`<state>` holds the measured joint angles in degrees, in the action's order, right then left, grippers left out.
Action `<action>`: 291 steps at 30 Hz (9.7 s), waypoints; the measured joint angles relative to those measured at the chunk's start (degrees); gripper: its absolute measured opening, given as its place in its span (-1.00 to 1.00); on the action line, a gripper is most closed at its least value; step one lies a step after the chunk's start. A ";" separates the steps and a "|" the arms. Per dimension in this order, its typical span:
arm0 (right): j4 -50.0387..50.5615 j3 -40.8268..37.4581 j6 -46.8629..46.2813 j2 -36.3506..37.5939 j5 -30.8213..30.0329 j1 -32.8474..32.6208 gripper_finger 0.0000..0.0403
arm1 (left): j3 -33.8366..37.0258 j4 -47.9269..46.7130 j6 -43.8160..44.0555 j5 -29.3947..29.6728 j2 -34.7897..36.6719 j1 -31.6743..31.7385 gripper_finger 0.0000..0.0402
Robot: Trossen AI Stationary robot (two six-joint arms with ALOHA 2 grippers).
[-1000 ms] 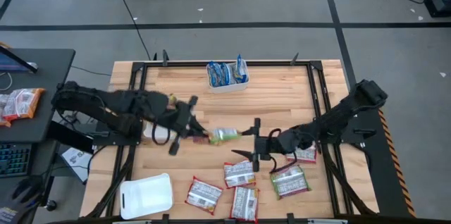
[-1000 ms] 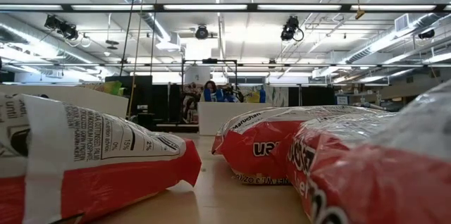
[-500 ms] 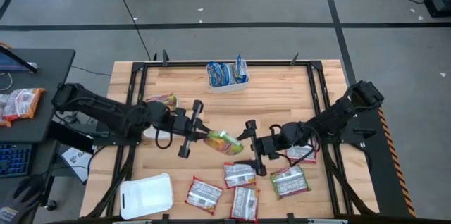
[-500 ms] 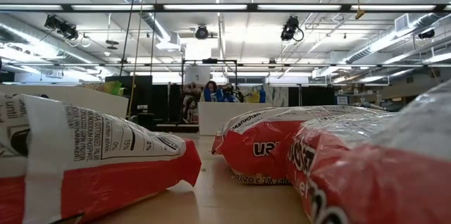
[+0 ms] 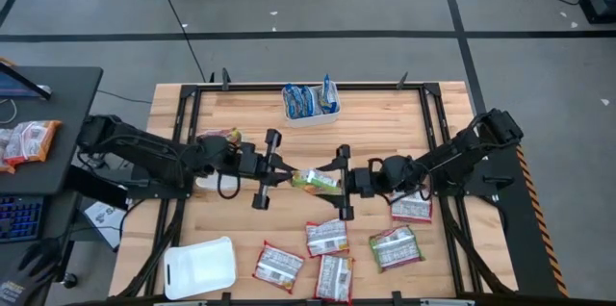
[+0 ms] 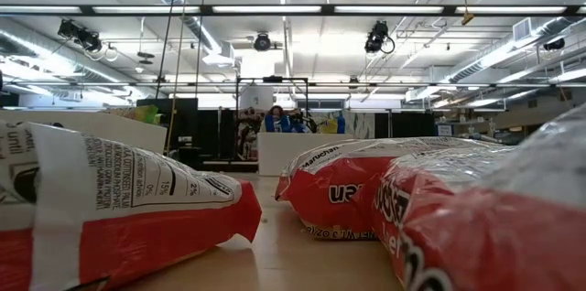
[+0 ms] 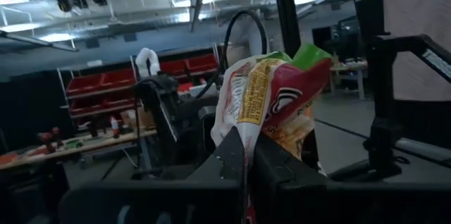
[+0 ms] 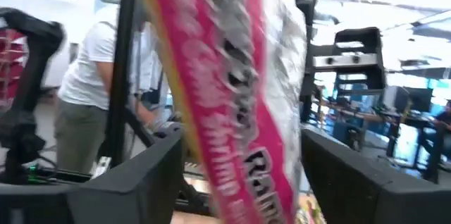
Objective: Sort Maruchan noodles
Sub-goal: Put the green noodle pack into the middle white bin
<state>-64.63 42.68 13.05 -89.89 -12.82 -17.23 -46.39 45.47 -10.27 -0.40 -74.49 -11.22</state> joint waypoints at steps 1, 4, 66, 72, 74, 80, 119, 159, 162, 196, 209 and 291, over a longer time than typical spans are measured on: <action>0.21 0.00 -0.30 0.00 -0.96 0.33 0.29 | 0.00 1.43 0.43 0.00 -1.05 0.10 -0.95; 1.03 -0.02 -0.75 0.00 -2.59 0.95 0.04 | 0.00 3.72 1.75 0.19 -3.25 0.20 -0.95; 80.57 19.49 -15.65 -1.27 -13.96 -0.09 0.24 | -18.88 -56.08 9.24 17.43 -10.78 -0.84 -0.28; 58.35 10.76 -10.79 -1.29 -15.90 -2.12 0.33 | -10.60 -39.08 8.44 20.83 -5.64 -5.78 -0.28; 48.99 7.18 -9.43 -1.29 -16.32 -2.66 0.34 | -5.87 -30.98 7.74 21.24 -3.91 -7.24 -0.28; 16.16 -2.56 -4.39 -1.60 -11.30 -2.84 0.34 | 6.94 2.58 1.83 21.07 -3.03 -8.86 -0.28; 51.38 13.19 -2.05 -0.77 -6.98 1.50 -0.68 | -14.08 -57.61 12.62 26.19 -0.52 -8.28 0.46; 63.74 16.48 -3.55 -2.35 -5.67 -0.83 -0.28 | -29.78 -115.97 27.90 23.24 -4.48 -8.57 -0.37; 65.12 15.37 -6.04 -2.69 -5.72 -1.80 -0.28 | -28.93 -127.86 37.22 22.94 -2.80 -10.64 -0.37; 52.57 8.59 -11.42 -2.80 -0.18 0.50 -0.29 | 5.64 -101.34 29.53 16.56 13.74 -0.89 -0.37; 43.57 8.57 -10.31 -5.61 -3.98 2.38 -0.29 | 5.57 -89.42 28.33 15.94 5.31 7.21 -0.32; 125.47 42.54 -57.52 -14.48 3.27 -20.72 0.11 | -10.89 -80.71 35.89 36.45 4.69 -30.43 0.01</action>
<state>60.85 85.21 -44.47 -104.37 -9.56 -37.95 -57.28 -35.23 25.61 36.05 -69.80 -41.65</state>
